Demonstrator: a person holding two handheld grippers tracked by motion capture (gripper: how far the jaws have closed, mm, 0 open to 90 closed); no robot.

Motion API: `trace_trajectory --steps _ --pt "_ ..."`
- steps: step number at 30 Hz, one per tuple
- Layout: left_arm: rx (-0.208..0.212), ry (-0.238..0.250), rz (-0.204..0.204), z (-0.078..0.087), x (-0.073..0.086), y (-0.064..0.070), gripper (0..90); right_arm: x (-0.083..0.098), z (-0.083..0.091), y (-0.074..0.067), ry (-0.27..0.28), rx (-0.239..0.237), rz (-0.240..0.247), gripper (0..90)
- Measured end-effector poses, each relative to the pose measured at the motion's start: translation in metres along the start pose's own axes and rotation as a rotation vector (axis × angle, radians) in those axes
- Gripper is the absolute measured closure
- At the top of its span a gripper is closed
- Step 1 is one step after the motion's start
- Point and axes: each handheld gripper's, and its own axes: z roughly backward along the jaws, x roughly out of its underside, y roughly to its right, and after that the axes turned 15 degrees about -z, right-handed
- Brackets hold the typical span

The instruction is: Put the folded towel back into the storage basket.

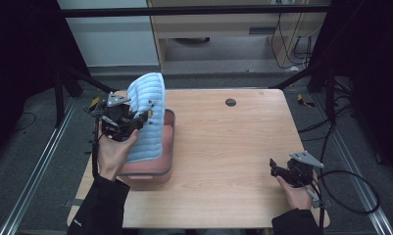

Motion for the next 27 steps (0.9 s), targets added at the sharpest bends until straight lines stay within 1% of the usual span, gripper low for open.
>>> trace_trajectory --steps 6,12,15,20,27 --pt "-0.006 -0.021 0.012 -0.008 0.008 -0.009 73.7 0.000 0.000 0.000 0.000 -0.001 0.001 15.1" --pt "-0.003 -0.055 0.023 -0.027 0.019 -0.014 73.7 0.000 0.000 0.000 -0.002 0.000 0.002 15.0" --pt "-0.004 -0.073 0.034 -0.037 0.025 -0.016 73.7 0.000 0.000 0.000 -0.001 -0.001 0.001 15.0" --pt "0.008 -0.097 0.046 -0.051 0.034 -0.016 73.6 0.000 0.000 0.000 -0.001 -0.001 0.003 15.0" --pt "0.025 -0.121 0.051 -0.066 0.044 -0.013 73.6 0.000 0.000 0.000 -0.003 -0.001 0.000 14.9"
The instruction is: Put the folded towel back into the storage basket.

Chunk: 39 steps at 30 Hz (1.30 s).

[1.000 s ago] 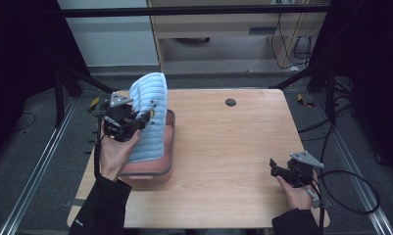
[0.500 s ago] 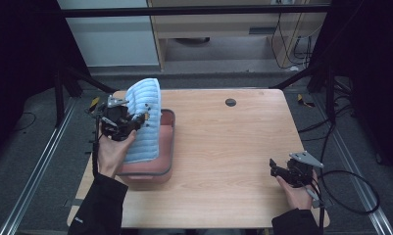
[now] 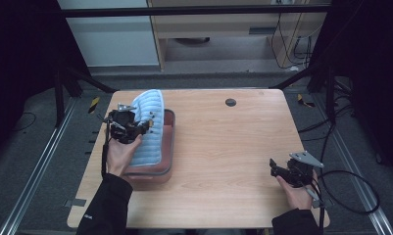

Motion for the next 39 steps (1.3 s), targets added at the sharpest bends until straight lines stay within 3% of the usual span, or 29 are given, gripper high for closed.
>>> trace_trajectory --steps 14,39 --pt "0.035 -0.043 -0.015 -0.031 0.008 0.015 73.4 0.000 0.000 0.000 0.002 0.001 0.003 14.8" --pt "0.037 -0.148 -0.024 -0.056 0.038 0.010 72.4 0.000 0.000 0.000 0.001 0.004 0.006 14.5"
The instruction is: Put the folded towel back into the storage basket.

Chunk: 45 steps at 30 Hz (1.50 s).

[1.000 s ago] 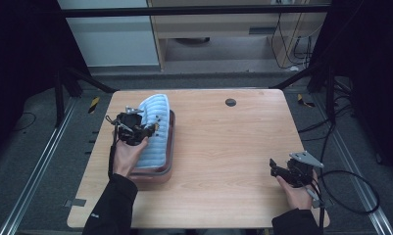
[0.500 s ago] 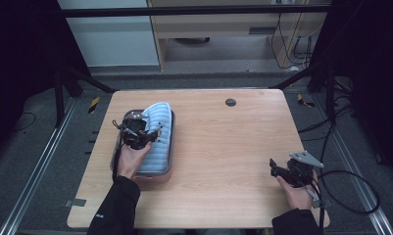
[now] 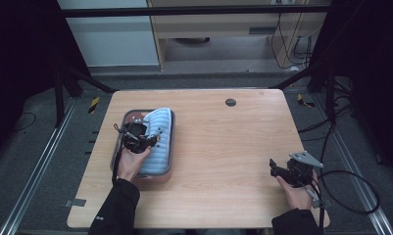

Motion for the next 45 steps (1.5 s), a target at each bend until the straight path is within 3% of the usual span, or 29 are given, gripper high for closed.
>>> trace_trajectory --steps 9,13,14,17,18,24,31,40,45 --pt "-0.023 -0.041 -0.010 -0.007 0.007 -0.002 66.9 0.000 0.000 -0.001 0.001 -0.001 0.003 14.3" --pt "-0.031 -0.062 -0.002 -0.008 0.008 -0.004 54.0 0.000 0.000 -0.001 0.001 -0.001 0.001 14.2" --pt "-0.034 -0.070 -0.002 -0.008 0.009 -0.004 45.6 0.000 0.000 -0.001 0.001 0.000 0.001 14.2" --pt "-0.043 -0.076 0.008 -0.008 0.011 -0.007 41.8 0.000 0.000 -0.001 0.002 -0.001 0.001 14.1" --pt "-0.056 -0.079 0.009 -0.007 0.013 -0.008 33.8 0.000 0.000 -0.001 0.002 0.000 0.001 14.1" --pt "-0.060 -0.072 0.013 -0.003 0.017 -0.014 22.2 0.000 -0.001 -0.001 0.003 0.002 0.007 14.0" --pt "-0.069 0.016 0.019 0.017 0.019 -0.019 26.1 0.001 -0.001 -0.001 0.001 0.004 0.008 14.0" --pt "-0.094 0.125 0.002 0.042 0.021 -0.017 49.0 0.001 -0.001 -0.001 0.000 0.003 0.008 14.1" --pt "-0.118 0.184 -0.019 0.055 0.022 -0.013 49.7 0.001 -0.001 -0.001 0.001 0.000 0.007 14.1"
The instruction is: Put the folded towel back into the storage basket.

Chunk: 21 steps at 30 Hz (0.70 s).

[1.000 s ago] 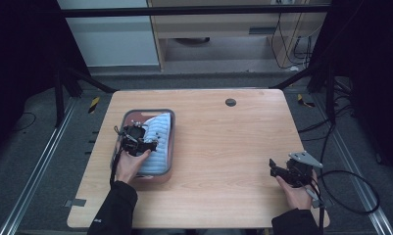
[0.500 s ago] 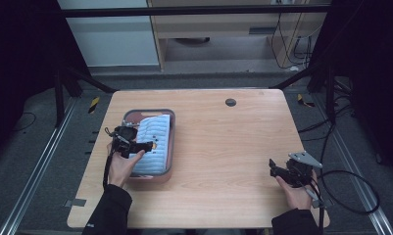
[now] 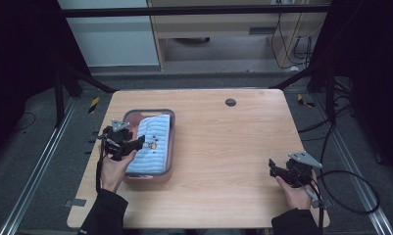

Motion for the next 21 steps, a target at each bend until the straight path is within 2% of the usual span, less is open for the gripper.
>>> trace_trajectory --steps 8,13,21 --pt "-0.022 0.101 -0.026 0.023 0.005 -0.007 40.3 0.001 0.000 0.001 0.002 -0.009 -0.005 13.7" --pt "-0.022 0.114 -0.048 0.035 0.017 -0.017 35.0 0.001 0.000 0.000 0.005 -0.017 0.000 13.4" --pt "-0.052 0.143 -0.058 0.049 0.044 -0.036 27.7 0.002 0.001 -0.001 0.006 -0.025 0.003 13.0"
